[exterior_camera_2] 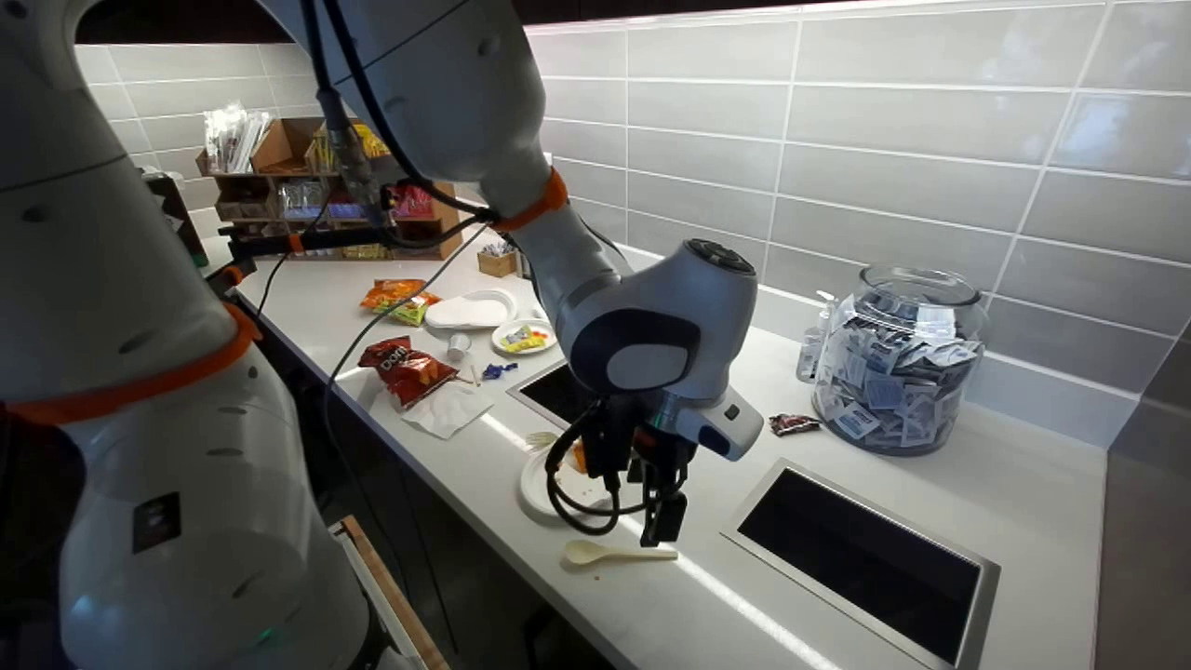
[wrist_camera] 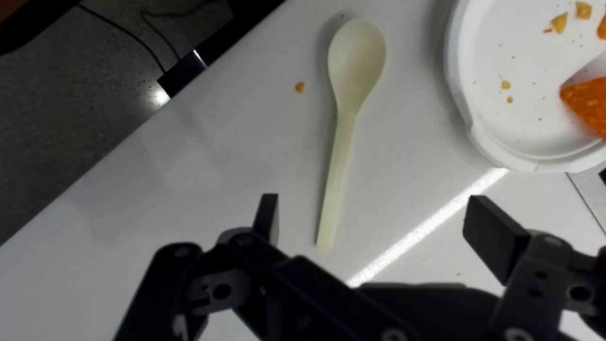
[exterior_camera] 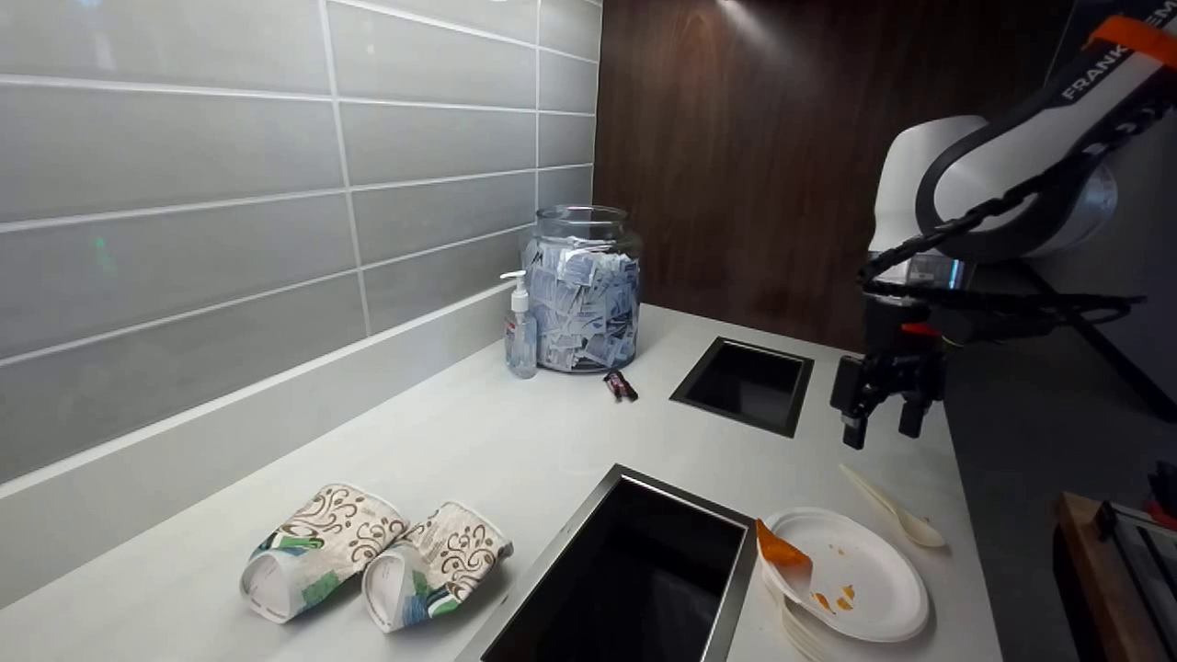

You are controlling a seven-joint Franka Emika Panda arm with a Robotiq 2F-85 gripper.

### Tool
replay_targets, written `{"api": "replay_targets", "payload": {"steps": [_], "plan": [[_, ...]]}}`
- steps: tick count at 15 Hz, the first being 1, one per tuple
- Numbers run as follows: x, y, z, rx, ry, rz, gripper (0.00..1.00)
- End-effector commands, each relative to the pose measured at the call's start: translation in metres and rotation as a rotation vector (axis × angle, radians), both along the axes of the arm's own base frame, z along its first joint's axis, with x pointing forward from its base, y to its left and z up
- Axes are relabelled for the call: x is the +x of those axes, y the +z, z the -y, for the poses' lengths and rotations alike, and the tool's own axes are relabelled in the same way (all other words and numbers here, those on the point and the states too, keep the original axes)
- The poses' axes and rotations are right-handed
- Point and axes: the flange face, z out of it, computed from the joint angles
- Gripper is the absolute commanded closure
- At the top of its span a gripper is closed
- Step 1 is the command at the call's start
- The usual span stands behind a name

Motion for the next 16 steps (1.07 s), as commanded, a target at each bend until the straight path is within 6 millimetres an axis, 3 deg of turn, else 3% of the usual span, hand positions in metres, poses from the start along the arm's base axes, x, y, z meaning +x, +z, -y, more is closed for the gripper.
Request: {"api": "replay_targets", "payload": {"steps": [1,11,13,16], "plan": [[-0.004,-0.023,0.002,0.048,0.011,-0.014,0.00],[-0.004,-0.045,-0.010,0.048,0.072,-0.038,0.00],[-0.003,-0.047,-0.010,0.039,0.074,-0.034,0.27],[-0.003,-0.050,-0.011,0.035,0.075,-0.033,0.51]]}}
